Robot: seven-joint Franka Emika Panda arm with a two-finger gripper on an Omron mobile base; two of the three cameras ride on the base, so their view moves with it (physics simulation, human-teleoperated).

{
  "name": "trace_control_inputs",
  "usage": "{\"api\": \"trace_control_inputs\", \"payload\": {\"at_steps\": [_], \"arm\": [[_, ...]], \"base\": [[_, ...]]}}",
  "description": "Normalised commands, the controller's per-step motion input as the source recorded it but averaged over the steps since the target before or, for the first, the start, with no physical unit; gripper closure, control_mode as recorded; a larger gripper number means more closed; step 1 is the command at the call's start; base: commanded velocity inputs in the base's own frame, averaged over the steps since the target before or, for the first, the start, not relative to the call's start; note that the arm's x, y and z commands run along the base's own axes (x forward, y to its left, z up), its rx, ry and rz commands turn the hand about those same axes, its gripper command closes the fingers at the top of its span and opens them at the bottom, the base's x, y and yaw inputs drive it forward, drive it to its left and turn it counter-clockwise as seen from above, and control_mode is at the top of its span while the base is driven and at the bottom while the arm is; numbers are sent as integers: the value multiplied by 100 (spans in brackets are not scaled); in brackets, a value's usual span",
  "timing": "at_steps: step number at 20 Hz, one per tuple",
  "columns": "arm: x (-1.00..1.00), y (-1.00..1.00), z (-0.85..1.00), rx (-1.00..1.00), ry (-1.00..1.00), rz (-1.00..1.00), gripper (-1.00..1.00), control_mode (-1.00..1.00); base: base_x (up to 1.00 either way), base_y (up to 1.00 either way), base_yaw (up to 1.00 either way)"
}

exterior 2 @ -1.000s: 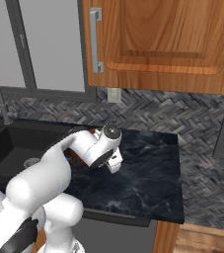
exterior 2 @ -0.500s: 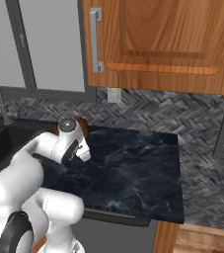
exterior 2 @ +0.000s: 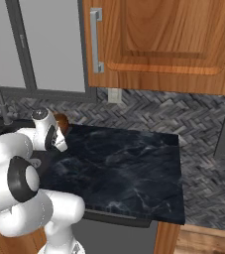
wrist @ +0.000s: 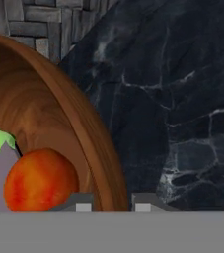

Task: Dump the apple and eggplant from the bowl so the bowl can be washed. Place the bowl in the sink after clearing the leftovers.

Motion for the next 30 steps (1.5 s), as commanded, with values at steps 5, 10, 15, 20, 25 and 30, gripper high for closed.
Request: {"api": "trace_control_inputs", "payload": {"at_steps": [5, 10, 15, 20, 25, 30], "arm": [[1, 88, 38, 0, 24, 19, 100, -100], [-10, 6, -6, -1, 1, 1, 100, -100], [-53, 32, -39, -12, 14, 8, 100, -100], [-46, 30, -23, -3, 11, 10, 100, -100], [1, 42, -15, 0, 0, 3, 100, -100], [26, 60, -34, -4, 0, 1, 100, -100]], "base": [[0, 0, 0], [0, 0, 0], [0, 0, 0], [0, 0, 0], [0, 0, 0], [0, 0, 0]]}}
